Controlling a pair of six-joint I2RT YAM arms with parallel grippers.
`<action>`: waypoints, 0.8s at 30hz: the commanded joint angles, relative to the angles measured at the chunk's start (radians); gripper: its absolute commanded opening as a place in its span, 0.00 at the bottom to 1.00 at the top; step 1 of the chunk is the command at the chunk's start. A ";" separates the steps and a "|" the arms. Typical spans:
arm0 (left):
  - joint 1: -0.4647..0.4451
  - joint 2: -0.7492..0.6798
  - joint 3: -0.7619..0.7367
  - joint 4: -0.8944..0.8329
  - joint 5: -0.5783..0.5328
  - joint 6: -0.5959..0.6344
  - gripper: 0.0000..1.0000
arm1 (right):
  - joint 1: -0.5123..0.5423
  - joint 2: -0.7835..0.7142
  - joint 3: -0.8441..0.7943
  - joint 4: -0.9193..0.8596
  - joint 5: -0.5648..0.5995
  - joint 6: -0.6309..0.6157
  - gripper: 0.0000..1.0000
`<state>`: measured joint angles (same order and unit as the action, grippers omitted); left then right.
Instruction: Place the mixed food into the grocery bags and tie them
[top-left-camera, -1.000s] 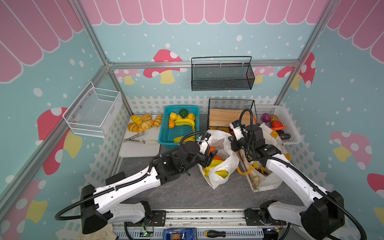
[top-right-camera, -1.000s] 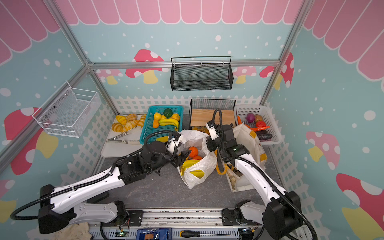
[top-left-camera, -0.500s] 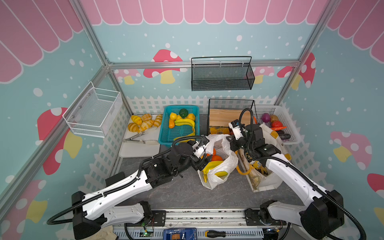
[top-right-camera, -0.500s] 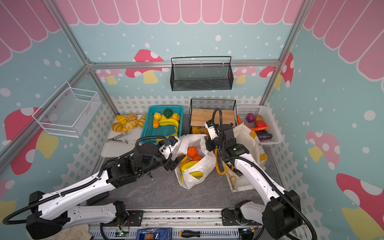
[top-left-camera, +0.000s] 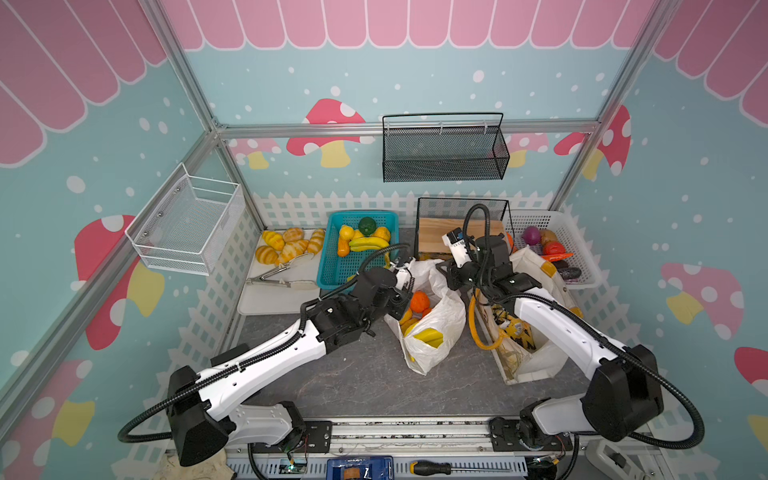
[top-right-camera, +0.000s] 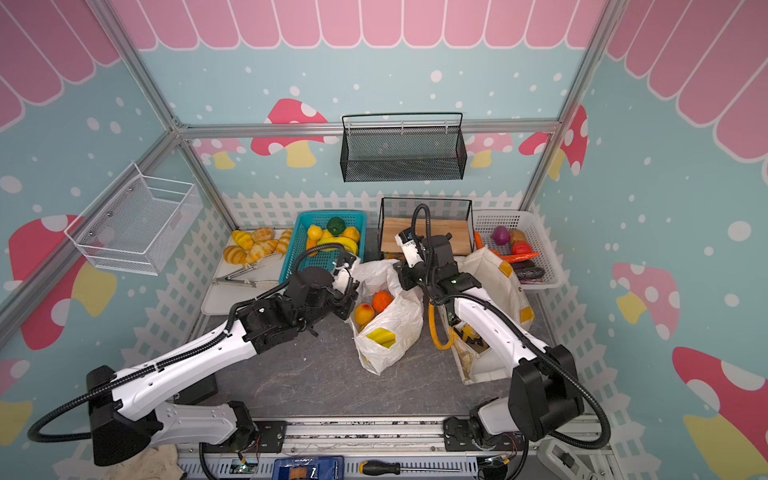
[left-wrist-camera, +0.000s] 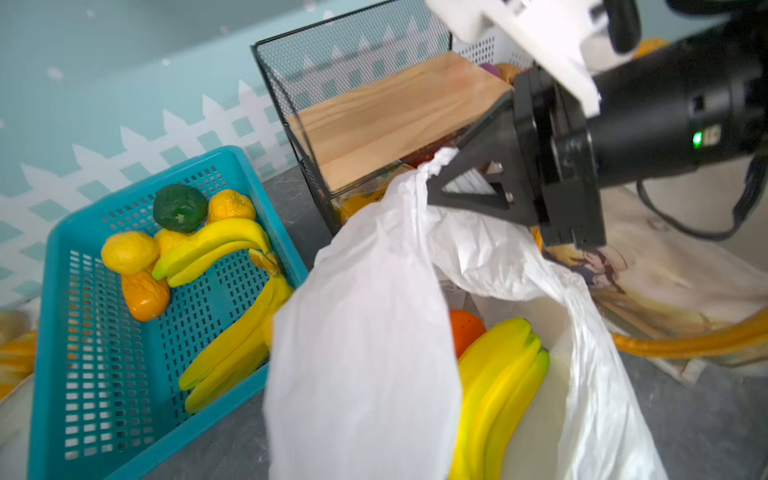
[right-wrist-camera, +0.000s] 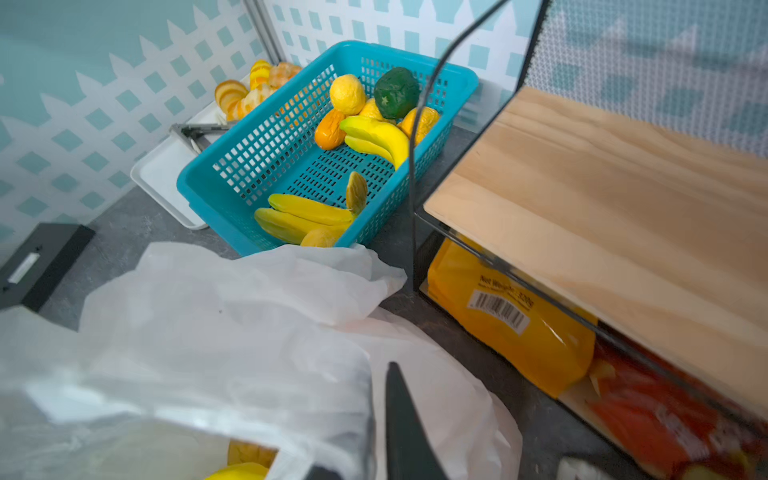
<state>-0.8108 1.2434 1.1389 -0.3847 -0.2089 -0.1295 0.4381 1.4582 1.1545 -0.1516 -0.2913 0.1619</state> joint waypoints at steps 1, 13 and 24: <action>0.117 -0.067 -0.054 0.027 0.234 -0.229 0.05 | 0.043 0.008 0.059 0.024 0.034 -0.040 0.35; 0.197 -0.099 -0.105 -0.003 0.286 -0.273 0.00 | 0.442 -0.352 -0.168 0.003 0.382 -0.421 0.71; 0.219 -0.103 -0.102 -0.011 0.309 -0.255 0.00 | 0.769 -0.389 -0.139 -0.340 0.434 -0.483 0.82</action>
<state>-0.5995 1.1610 1.0393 -0.3786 0.0795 -0.3820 1.1755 1.0840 1.0016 -0.3668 0.1177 -0.2825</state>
